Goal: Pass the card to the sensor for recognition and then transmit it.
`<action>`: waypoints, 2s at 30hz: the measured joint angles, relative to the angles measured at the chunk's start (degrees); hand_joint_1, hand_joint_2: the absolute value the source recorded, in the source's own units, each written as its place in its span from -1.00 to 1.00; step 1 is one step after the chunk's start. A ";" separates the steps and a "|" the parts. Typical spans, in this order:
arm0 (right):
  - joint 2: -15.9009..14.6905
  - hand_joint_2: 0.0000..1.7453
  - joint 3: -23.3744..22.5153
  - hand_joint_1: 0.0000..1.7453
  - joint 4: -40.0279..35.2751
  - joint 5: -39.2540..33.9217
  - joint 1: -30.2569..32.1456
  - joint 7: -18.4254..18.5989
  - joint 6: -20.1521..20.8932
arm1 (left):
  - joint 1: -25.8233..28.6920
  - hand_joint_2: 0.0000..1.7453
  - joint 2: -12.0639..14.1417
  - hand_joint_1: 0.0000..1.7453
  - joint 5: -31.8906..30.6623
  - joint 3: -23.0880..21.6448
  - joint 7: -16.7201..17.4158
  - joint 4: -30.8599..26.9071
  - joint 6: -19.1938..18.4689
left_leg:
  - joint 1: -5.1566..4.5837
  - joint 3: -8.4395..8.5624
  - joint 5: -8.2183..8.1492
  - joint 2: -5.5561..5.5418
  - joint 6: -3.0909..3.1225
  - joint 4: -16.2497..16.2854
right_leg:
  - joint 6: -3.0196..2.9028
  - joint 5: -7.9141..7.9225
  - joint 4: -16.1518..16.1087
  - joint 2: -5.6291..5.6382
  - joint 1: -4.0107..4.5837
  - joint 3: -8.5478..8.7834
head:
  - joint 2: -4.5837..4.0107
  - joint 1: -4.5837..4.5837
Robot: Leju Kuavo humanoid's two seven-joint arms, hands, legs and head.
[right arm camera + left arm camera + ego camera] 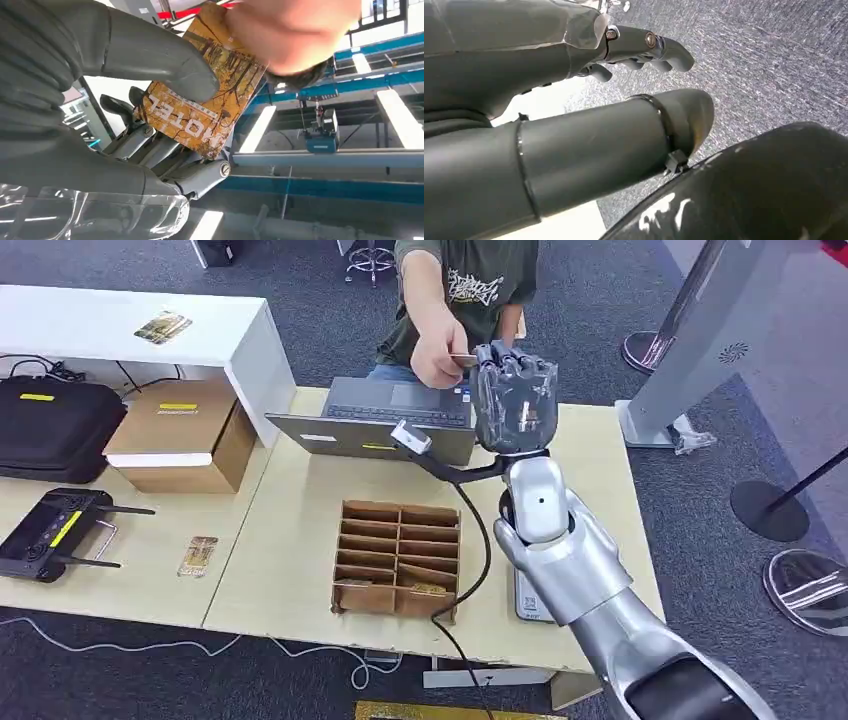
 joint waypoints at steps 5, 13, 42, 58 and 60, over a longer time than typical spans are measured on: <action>1.20 1.00 0.26 1.00 4.98 0.00 -2.88 -0.26 -0.50 | -0.09 -1.00 0.04 -1.00 -0.02 -0.17 0.00 0.00 0.00 | 0.00 0.02 0.00 0.03 0.00 0.00 | 0.00 0.00 0.00 0.04 0.00 -0.01 | 0.00 0.02; 2.17 1.00 0.26 1.00 9.14 0.00 -4.63 -0.35 -1.09 | -0.09 -1.00 0.04 -1.00 0.00 -0.20 0.11 0.00 0.00 | 0.00 0.01 0.02 -0.01 -0.02 0.01 | 0.00 0.01 0.00 0.00 0.00 0.01 | 0.00 0.02; 2.32 1.00 0.26 -1.00 11.42 0.00 -4.86 0.74 -2.78 | -0.66 -1.00 0.24 -1.00 -0.04 -0.20 0.28 0.00 -1.09 | 0.00 0.00 -0.02 -0.01 -0.02 0.03 | 0.01 -0.04 0.00 -0.01 0.00 -0.01 | 0.00 0.00; 2.32 1.00 0.33 -1.00 11.42 0.00 -5.00 2.14 -3.21 | -0.76 -1.00 0.33 -1.00 -0.17 -0.20 0.33 0.00 -1.22 | 0.00 0.00 -0.02 -0.01 -0.02 0.03 | 0.01 -0.04 0.00 0.00 0.00 -0.01 | 0.00 0.00; 2.32 1.00 0.35 -1.00 11.42 0.00 -4.99 2.16 -3.17 | -0.76 -1.00 0.33 -1.00 -0.17 -0.20 0.33 0.00 -1.20 | 0.00 0.00 -0.02 -0.01 -0.02 0.03 | 0.01 -0.04 0.00 0.00 0.00 -0.01 | 0.00 0.02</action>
